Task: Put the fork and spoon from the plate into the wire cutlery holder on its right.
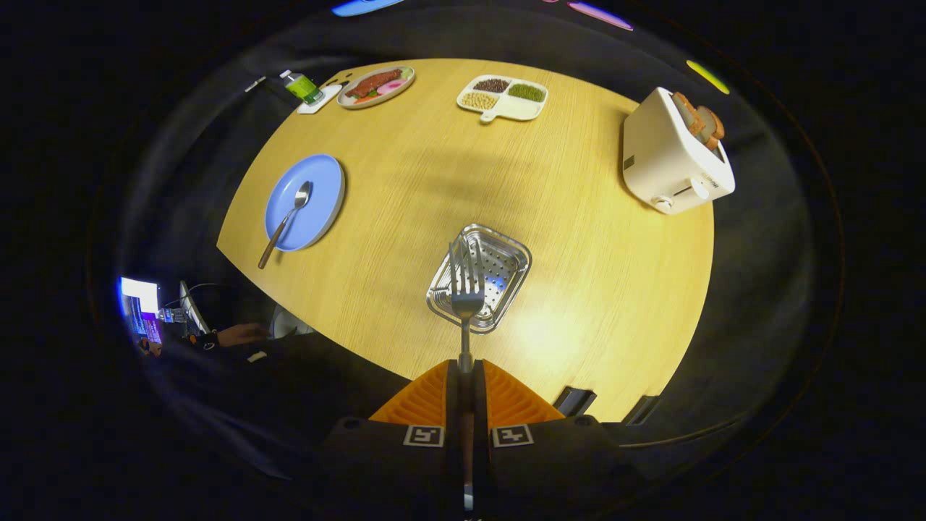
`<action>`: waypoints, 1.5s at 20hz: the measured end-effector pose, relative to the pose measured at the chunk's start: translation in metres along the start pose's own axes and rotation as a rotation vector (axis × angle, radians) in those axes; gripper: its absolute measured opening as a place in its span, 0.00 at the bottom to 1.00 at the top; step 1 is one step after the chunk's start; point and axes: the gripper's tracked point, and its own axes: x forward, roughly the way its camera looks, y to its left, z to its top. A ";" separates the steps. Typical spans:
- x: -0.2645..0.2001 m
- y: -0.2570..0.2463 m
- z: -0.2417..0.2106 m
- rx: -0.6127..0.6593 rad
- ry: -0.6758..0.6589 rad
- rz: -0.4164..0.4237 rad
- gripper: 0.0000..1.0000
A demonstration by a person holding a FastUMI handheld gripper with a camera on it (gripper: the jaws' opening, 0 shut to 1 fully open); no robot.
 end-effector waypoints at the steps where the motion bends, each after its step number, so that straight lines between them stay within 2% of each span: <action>1: 0.008 -0.002 -0.003 -0.001 0.047 0.002 0.09; 5: 0.031 -0.014 -0.001 0.019 0.204 -0.013 0.10; 11: 0.051 -0.017 0.011 0.047 0.349 -0.034 0.10; 18: 0.058 -0.020 0.016 0.050 0.419 -0.052 0.14; 23: 0.047 -0.018 0.026 0.038 0.319 -0.031 0.17; 28: 0.015 0.010 0.060 0.054 0.057 0.032 0.15; 30: 0.000 0.031 0.073 0.054 -0.035 0.075 0.22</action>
